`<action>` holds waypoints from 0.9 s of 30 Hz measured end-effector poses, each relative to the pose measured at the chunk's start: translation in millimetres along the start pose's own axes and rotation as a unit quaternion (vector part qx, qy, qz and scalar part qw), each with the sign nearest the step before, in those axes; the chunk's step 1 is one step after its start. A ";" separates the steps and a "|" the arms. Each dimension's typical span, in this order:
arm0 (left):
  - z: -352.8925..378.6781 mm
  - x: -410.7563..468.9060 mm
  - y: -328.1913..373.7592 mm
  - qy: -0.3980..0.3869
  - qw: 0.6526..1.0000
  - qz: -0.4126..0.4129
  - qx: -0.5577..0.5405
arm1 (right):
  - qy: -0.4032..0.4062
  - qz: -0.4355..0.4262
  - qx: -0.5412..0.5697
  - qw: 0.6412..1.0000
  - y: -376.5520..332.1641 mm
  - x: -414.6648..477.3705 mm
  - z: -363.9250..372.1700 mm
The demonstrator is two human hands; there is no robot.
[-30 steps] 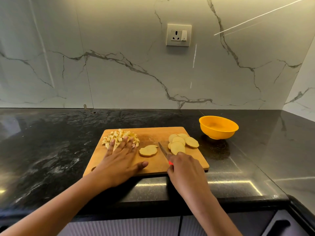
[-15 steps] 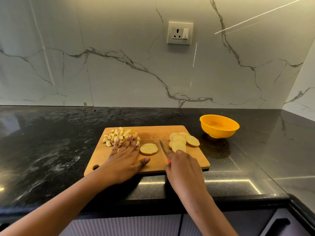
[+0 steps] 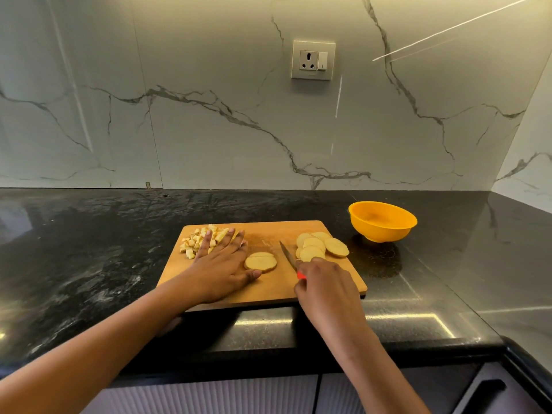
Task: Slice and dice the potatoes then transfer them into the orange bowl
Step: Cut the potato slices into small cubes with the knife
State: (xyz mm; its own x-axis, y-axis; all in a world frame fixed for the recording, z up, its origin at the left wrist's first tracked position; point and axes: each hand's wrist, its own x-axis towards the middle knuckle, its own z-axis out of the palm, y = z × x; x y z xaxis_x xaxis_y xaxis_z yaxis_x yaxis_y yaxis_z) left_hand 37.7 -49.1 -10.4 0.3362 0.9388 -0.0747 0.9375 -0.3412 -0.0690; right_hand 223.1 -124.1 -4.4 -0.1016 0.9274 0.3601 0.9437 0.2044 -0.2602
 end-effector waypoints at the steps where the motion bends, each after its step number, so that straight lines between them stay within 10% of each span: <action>1: -2.3 4.8 -1.3 0.009 1.000 0.004 0.015 | -0.001 0.006 -0.002 1.000 1.8 0.9 -0.8; 14: 0.5 9.9 -9.7 0.106 0.994 0.039 -0.008 | -0.004 -0.008 0.004 1.000 -1.8 -0.4 1.6; 27: 10.0 10.7 -13.9 0.018 0.997 0.068 -0.027 | -0.012 -0.022 -0.009 1.000 -7.6 0.2 2.0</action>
State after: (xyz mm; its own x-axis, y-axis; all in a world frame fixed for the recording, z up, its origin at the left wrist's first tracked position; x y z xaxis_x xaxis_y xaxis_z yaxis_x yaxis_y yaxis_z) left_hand 27.4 -34.8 -20.2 0.4623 0.8857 -0.0432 0.8863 -0.4630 -0.0076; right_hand 215.2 -124.8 -4.1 -0.1507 0.9249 0.3491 0.9438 0.2397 -0.2275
